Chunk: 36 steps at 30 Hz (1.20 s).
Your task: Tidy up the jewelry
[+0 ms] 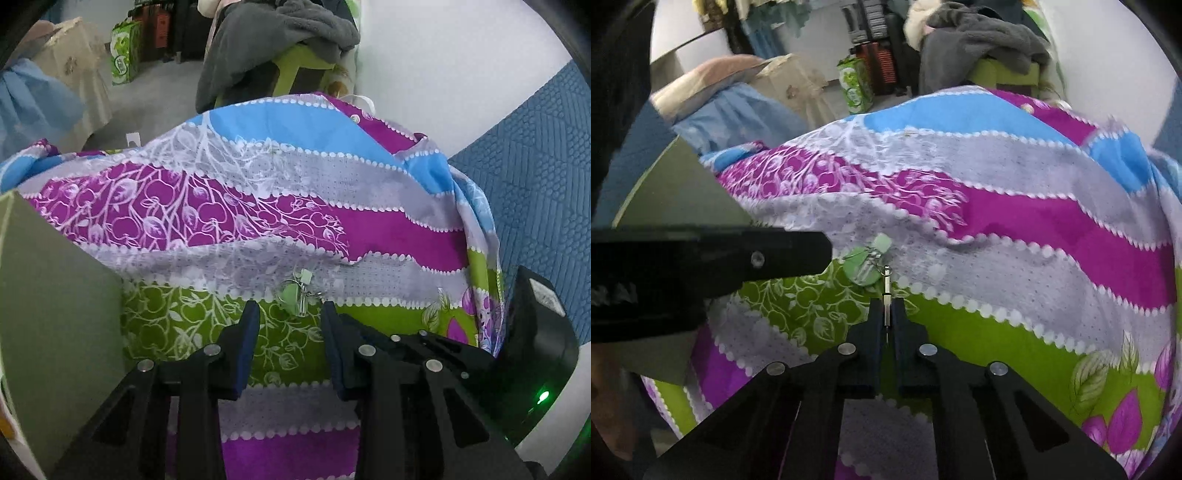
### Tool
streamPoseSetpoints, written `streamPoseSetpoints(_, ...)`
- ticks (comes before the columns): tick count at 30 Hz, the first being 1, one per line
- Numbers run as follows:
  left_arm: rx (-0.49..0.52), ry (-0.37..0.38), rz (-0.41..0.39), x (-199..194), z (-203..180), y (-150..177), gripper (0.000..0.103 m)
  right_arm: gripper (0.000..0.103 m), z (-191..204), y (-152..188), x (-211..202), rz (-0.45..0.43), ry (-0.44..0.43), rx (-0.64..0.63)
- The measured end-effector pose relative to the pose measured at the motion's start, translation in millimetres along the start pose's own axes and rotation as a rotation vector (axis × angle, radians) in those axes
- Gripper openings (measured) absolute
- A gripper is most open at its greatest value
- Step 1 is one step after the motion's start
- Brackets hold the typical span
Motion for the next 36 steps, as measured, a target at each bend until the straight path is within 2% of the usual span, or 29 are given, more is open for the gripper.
streamPoseSetpoints(8, 0.019, 0.008, 0.019, 15.4, -8.9, -0.1, 0.033, 0.002, -12.4, 0.9, -18.8, -0.026, -0.008, 0.058)
streamPoseSetpoints(17, 0.042, -0.033, 0.031, 36.6, -15.9, 1.7, 0.033, 0.002, -27.7, 11.9, -30.4, -0.021, 0.018, 0.103)
streamPoseSetpoints(21, 0.060, -0.058, 0.006, 40.0, -20.3, -1.7, 0.033, 0.002, -28.6, 14.7, -35.8, -0.024, 0.021, 0.113)
streamPoseSetpoints(22, 0.067, -0.076, 0.002, 40.8, -21.2, -2.1, 0.030, 0.002, -29.1, 14.3, -38.4, -0.029, 0.024, 0.115)
streamPoseSetpoints(23, 0.072, -0.090, 0.004, 42.1, -21.3, -2.3, 0.017, 0.002, -29.8, 13.7, -42.3, -0.038, 0.026, 0.118)
streamPoseSetpoints(24, 0.077, -0.102, 0.005, 43.6, -21.2, -2.3, 0.011, 0.002, -30.8, 13.6, -45.3, -0.043, 0.026, 0.123)
streamPoseSetpoints(31, 0.079, -0.096, 0.004, 36.3, -18.6, 6.1, 0.012, 0.002, -32.7, 16.6, -53.9, -0.045, 0.028, 0.141)
streamPoseSetpoints(34, 0.052, -0.069, 0.005, 28.0, -15.7, 14.8, 0.012, 0.002, -30.7, 19.3, -54.1, -0.039, 0.030, 0.141)
streamPoseSetpoints(36, 0.069, -0.083, -0.005, 19.7, -15.3, 20.9, 0.012, 0.002, -29.4, 20.9, -54.5, -0.036, 0.039, 0.138)
Point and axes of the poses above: each gripper's, at about its wrist camera, not at the fingertips, and x roughly the way its jaws point, z to its left, y to its underside, the point moved 9 cm from there along x, roughly the way its jaws point, and after that the axes turned 7 degrees about z, right-handed, at the moved point
